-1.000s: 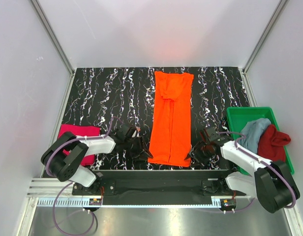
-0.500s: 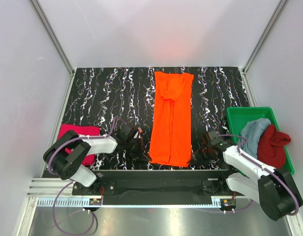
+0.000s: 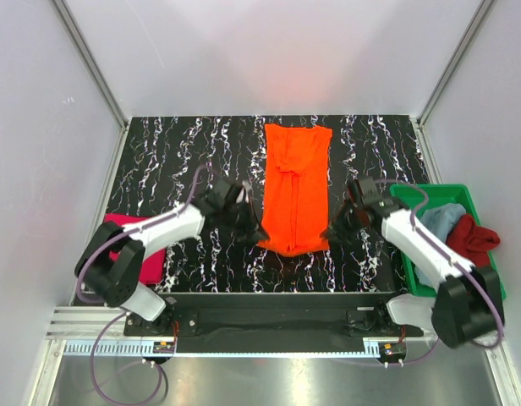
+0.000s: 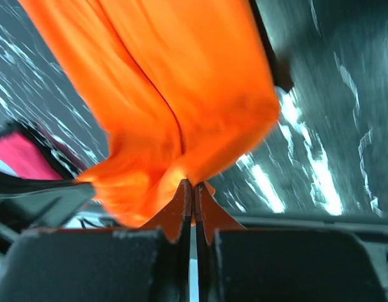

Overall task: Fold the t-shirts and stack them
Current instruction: Fold the tshirt

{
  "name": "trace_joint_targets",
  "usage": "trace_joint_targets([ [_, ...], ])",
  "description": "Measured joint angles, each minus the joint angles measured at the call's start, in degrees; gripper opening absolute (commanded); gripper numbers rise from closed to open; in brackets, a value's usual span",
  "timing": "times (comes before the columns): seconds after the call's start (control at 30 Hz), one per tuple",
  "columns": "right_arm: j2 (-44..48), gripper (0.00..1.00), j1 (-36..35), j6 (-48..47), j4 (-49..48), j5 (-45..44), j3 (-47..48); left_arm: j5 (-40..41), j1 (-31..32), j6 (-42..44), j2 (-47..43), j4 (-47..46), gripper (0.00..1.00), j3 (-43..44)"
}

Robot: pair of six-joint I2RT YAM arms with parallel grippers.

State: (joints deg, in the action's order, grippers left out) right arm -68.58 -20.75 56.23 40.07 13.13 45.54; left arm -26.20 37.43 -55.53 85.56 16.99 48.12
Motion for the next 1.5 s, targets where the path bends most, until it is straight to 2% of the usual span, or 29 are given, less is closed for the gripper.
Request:
trace_joint_targets([
  [0.3,-25.4,0.0,10.4,-11.7,0.5,1.2,24.4,-3.5,-12.5,5.9,21.2,3.8,0.0,27.0],
  [0.43,-36.2,0.0,12.2,-14.9,0.5,3.2,34.9,-5.9,-15.0,6.6,30.0,4.8,0.0,36.6],
  [0.57,-43.5,0.0,13.0,-16.5,1.5,5.6,41.9,-7.5,-16.1,6.7,34.9,6.0,0.0,42.3],
  [0.97,-50.7,0.0,16.5,-19.1,3.3,10.6,51.8,-9.8,-17.2,7.1,42.3,6.4,0.01,51.9],
  [1.23,-55.8,0.01,17.6,-21.0,4.2,12.7,53.5,-10.1,-17.9,7.0,45.3,6.1,0.04,52.8],
  [1.4,-58.8,0.06,17.9,-22.0,4.9,14.0,56.0,-10.1,-19.0,6.6,47.1,6.0,0.15,53.7],
  [1.43,-59.5,0.14,18.1,-22.2,5.0,14.3,56.9,-10.1,-19.2,6.6,47.5,6.0,0.19,54.1],
  [1.47,-60.2,0.18,18.3,-22.3,5.2,14.7,57.9,-10.1,-19.4,6.6,48.0,6.0,0.23,54.5],
  [1.5,-60.9,0.22,18.4,-22.5,5.3,15.0,59.0,-10.1,-19.6,6.4,48.3,6.0,0.31,54.8],
])
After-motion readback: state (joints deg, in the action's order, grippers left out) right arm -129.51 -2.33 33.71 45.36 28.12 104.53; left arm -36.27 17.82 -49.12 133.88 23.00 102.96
